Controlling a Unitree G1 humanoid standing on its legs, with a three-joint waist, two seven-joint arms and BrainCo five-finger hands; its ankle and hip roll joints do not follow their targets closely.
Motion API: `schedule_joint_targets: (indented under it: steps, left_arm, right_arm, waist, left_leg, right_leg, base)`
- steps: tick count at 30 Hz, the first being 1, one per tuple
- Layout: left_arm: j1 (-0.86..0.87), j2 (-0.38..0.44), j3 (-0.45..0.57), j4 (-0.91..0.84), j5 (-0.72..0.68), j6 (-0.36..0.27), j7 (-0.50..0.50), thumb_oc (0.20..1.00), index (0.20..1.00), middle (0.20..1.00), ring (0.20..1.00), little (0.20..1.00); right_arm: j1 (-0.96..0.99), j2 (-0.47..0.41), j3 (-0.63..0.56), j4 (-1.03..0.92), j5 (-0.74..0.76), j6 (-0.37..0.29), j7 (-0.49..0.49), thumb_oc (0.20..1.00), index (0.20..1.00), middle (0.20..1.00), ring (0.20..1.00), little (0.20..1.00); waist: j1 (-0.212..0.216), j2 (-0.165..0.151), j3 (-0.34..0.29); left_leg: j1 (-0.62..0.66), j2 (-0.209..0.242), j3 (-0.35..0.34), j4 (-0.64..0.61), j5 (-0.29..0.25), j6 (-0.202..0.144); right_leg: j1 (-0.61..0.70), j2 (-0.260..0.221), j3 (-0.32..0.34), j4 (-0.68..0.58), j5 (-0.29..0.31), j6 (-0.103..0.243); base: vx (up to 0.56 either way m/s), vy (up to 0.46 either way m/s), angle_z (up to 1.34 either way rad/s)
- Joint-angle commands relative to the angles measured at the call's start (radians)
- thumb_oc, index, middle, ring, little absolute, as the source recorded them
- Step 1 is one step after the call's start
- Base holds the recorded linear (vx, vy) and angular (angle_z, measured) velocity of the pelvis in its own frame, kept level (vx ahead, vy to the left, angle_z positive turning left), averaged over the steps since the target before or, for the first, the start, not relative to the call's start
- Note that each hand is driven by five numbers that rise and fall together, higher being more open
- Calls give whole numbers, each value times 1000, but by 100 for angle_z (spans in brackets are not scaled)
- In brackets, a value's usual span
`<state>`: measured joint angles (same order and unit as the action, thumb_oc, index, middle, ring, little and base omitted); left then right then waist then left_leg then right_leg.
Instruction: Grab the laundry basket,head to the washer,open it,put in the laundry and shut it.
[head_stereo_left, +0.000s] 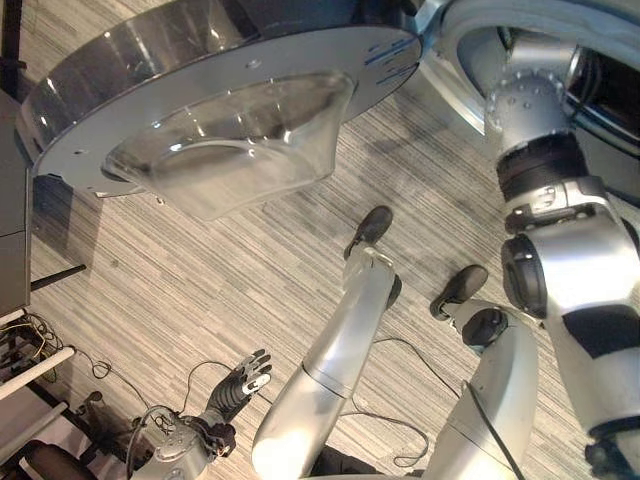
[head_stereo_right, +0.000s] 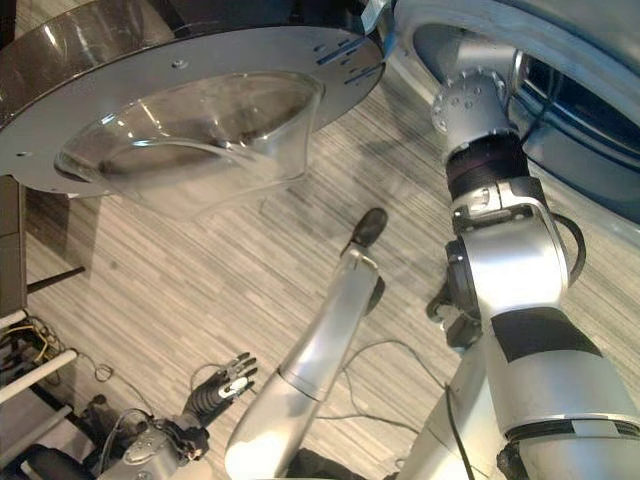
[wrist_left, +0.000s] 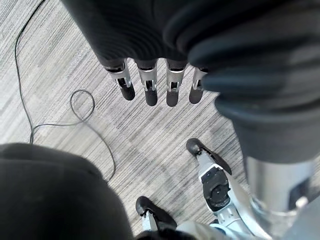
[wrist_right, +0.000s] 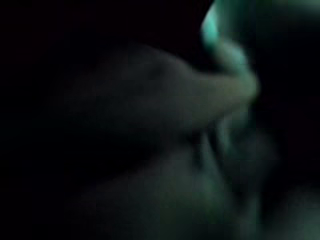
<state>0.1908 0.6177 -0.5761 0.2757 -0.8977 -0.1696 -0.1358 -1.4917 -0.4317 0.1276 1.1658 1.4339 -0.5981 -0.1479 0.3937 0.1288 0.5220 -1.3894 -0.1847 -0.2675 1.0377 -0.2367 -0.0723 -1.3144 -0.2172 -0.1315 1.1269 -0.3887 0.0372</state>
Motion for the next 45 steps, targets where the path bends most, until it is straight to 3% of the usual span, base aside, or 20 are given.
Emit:
schedule_joint_targets:
  steps: [1, 6, 16, 19, 20, 23, 25, 27, 32, 40, 45]
  left_arm:
    - [32, 28, -45, 41, -5, 7, -29, 1000, 1000, 1000, 1000, 1000]
    - [32, 22, -39, 45, -6, 1, -38, 1000, 1000, 1000, 1000, 1000]
    - [12, -11, -38, 123, 60, -18, -8, 1000, 1000, 1000, 1000, 1000]
    - [1, -58, -32, 177, 66, -17, -1, 1000, 1000, 1000, 1000, 1000]
    - [4, -101, -19, 219, 68, -20, 5, 1000, 1000, 1000, 1000, 1000]
    - [11, -150, -3, 264, 60, -27, 9, 1000, 1000, 1000, 1000, 1000]
    - [24, -204, 32, 310, 19, -15, -5, 1000, 1000, 1000, 1000, 1000]
    - [28, -230, 41, 285, -19, -17, -15, 1000, 1000, 1000, 1000, 1000]
    - [55, -258, 44, 292, -63, -16, -12, 1000, 1000, 1000, 1000, 1000]
    - [69, -294, 87, 369, -83, -8, -24, 1000, 1000, 1000, 1000, 1000]
    - [43, -349, 194, 515, -51, 0, -34, 1000, 1000, 1000, 1000, 1000]
  right_arm:
    - [86, -136, -29, 58, 4, 126, 7, 1000, 1000, 1000, 1000, 1000]
    - [110, -167, -14, 87, -6, 160, 24, 1000, 1000, 1000, 1000, 1000]
    - [187, -154, 20, 93, -100, 192, -5, 1000, 1000, 1000, 1000, 1000]
    - [234, -112, 26, 66, -142, 199, -3, 1000, 1000, 1000, 1000, 1000]
    - [280, -66, 19, 18, -162, 186, 4, 1000, 1000, 1000, 1000, 1000]
    - [367, 7, 18, -88, -209, 148, -8, 1000, 1000, 1000, 1000, 1000]
    - [489, 110, 27, -255, -231, 126, 11, 1000, 1000, 1000, 1000, 1000]
    - [639, 196, 50, -400, -237, 112, 44, 1000, 1000, 1000, 1000, 1000]
    - [845, 263, 100, -548, -250, 118, 92, 1000, 1000, 1000, 1000, 1000]
    - [1007, 283, 150, -465, -278, 178, 110, 1000, 1000, 1000, 1000, 1000]
    - [1090, 278, 131, -339, -328, 234, 117, 1000, 1000, 1000, 1000, 1000]
  waist:
    - [19, 52, -2]
    - [14, 52, -2]
    - [-22, 38, -2]
    - [-35, 33, -2]
    - [-45, 26, -2]
    - [-63, 12, -2]
    - [-83, -11, -2]
    - [-103, -28, -2]
    - [-133, -47, -2]
    - [-154, -74, -2]
    - [-154, -76, -3]
  left_leg:
    - [-5, -39, 72, 91, -143, 147]
    - [1, -33, 69, 34, -117, 148]
    - [122, 3, 51, -246, 4, 140]
    - [203, 9, 50, -355, 48, 133]
    - [269, 15, 48, -433, 82, 124]
    - [360, 21, 42, -514, 116, 120]
    - [448, 27, 45, -573, 139, 108]
    - [481, 17, 46, -534, 132, 107]
    - [476, 15, 59, -439, 93, 122]
    - [551, 30, 79, -478, 103, 123]
    - [678, 34, 77, -536, 119, 118]
  right_leg:
    - [9, 24, -48, -98, 61, 10]
    - [16, 21, -45, -143, 93, 15]
    - [144, 32, -46, -407, 207, 30]
    - [219, 40, -48, -504, 238, 31]
    - [277, 53, -49, -566, 258, 33]
    - [352, 66, -51, -628, 278, 33]
    - [434, 76, -47, -672, 285, 32]
    - [464, 81, -43, -637, 275, 25]
    - [452, 84, -17, -566, 248, 12]
    - [520, 94, 8, -599, 266, 14]
    - [645, 91, 18, -642, 267, 16]
  base:
    - [-21, 9, 6]
    - [-40, -1, 4]
    - [-70, -32, 1]
    - [-80, -32, 3]
    - [-91, -27, 3]
    - [-73, -58, -8]
    - [-74, -33, -12]
    - [-63, -17, -4]
    - [-47, 19, -6]
    - [-39, 6, -11]
    - [16, -11, -8]
